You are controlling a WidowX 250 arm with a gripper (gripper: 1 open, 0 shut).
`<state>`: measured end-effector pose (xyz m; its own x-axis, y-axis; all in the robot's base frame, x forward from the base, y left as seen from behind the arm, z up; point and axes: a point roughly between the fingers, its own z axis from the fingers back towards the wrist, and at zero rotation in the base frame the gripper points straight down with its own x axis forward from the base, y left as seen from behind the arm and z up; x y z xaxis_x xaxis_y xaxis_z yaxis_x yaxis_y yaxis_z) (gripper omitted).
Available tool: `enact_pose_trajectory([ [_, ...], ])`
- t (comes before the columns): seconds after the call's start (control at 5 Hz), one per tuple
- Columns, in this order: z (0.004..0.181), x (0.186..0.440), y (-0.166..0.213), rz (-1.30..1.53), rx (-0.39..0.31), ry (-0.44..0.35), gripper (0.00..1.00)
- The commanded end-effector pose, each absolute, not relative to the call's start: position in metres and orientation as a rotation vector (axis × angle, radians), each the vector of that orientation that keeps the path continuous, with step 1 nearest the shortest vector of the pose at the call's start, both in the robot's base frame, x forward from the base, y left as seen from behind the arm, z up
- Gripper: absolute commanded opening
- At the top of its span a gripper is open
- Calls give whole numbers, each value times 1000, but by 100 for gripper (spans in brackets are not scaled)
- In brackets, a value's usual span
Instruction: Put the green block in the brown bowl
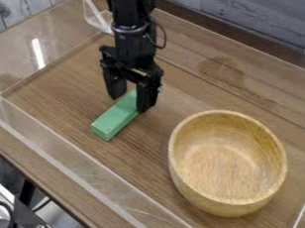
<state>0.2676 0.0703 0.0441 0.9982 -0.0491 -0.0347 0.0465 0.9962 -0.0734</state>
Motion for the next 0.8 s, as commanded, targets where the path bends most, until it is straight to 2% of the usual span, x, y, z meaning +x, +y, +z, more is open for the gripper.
enact_pose_trajectory([
  [0.0,43,270,80,-33,-44,22,100],
  [0.2,32,267,83,-24,-37,36,100],
  [0.4,27,267,84,-17,-33,41,0],
  [0.6,30,267,83,-11,-36,40,0],
])
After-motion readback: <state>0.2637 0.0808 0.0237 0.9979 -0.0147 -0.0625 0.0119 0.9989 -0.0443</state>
